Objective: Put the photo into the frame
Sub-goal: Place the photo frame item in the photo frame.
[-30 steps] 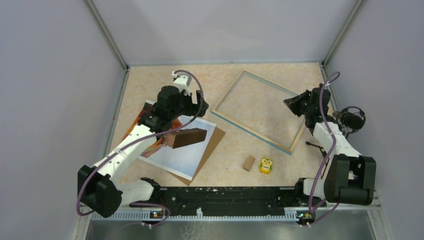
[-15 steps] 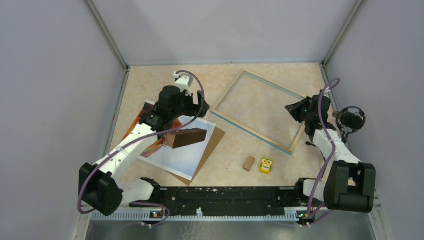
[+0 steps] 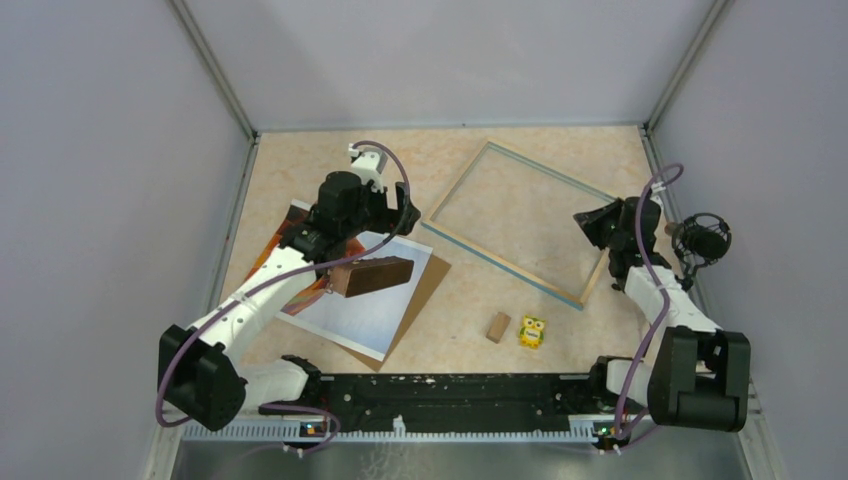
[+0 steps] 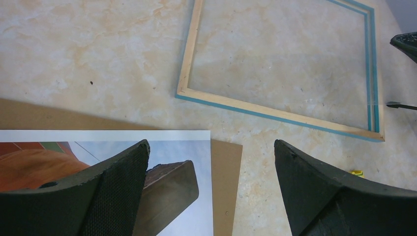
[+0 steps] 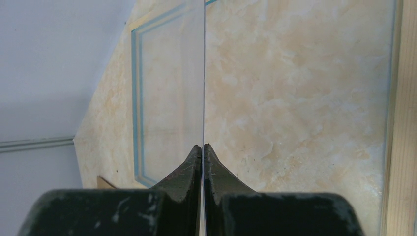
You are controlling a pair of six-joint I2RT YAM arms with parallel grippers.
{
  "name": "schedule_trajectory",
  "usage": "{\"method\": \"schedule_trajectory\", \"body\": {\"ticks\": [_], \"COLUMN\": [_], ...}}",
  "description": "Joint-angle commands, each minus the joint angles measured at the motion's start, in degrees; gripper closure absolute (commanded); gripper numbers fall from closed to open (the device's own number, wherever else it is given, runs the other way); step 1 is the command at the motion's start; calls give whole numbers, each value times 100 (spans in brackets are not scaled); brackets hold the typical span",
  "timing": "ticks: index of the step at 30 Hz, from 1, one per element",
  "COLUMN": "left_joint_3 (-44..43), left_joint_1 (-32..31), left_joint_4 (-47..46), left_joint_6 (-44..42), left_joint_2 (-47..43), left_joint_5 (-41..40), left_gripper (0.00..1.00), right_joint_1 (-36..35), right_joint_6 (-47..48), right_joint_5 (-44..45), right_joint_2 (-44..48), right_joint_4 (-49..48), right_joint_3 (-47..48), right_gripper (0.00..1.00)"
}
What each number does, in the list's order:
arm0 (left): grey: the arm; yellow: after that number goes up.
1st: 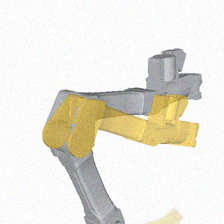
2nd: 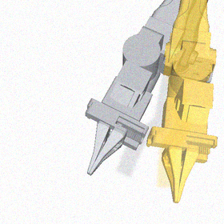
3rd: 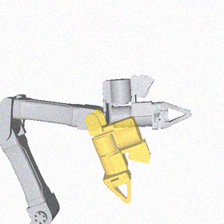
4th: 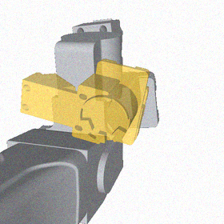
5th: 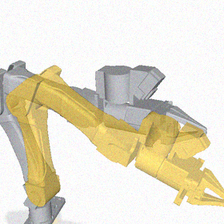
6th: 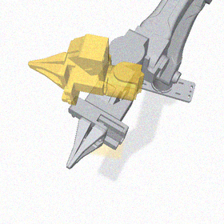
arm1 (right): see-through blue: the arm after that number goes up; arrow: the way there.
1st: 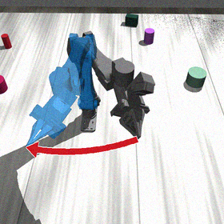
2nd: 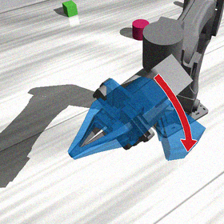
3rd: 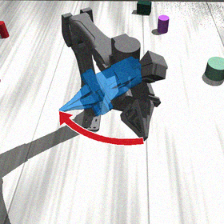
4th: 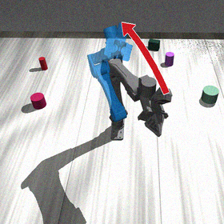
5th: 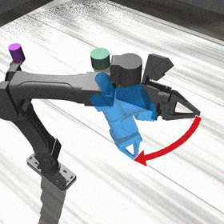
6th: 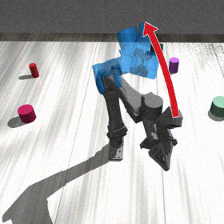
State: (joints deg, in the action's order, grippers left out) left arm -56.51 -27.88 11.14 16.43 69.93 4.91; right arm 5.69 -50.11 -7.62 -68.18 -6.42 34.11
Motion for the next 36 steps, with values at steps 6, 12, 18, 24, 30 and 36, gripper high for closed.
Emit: {"method": "schedule_trajectory", "body": {"ticks": [6,12,18,24,30,36], "left_joint_3": [52,53,69,77,88,87], "left_joint_1": [-1,7,-5,-5,-5,-4], "left_joint_4": [-275,-261,-275,-281,-288,-282], "left_joint_6": [27,27,34,43,45,46], "left_joint_2": [43,4,-19,-14,4,4], "left_joint_5": [59,49,89,103,110,116], "left_gripper": [2,2,2,2,2,2], "right_joint_1": [59,60,57,55,56,57], "right_joint_6": [-47,-108,-106,-33,1,24], "right_joint_5": [211,302,267,232,184,56], "right_joint_2": [154,102,162,425,444,409], "right_joint_4": [-448,-459,-323,-67,124,175], "right_joint_3": [-1,52,73,27,50,46], "right_gripper": [100,100,100,100,100,100]}}
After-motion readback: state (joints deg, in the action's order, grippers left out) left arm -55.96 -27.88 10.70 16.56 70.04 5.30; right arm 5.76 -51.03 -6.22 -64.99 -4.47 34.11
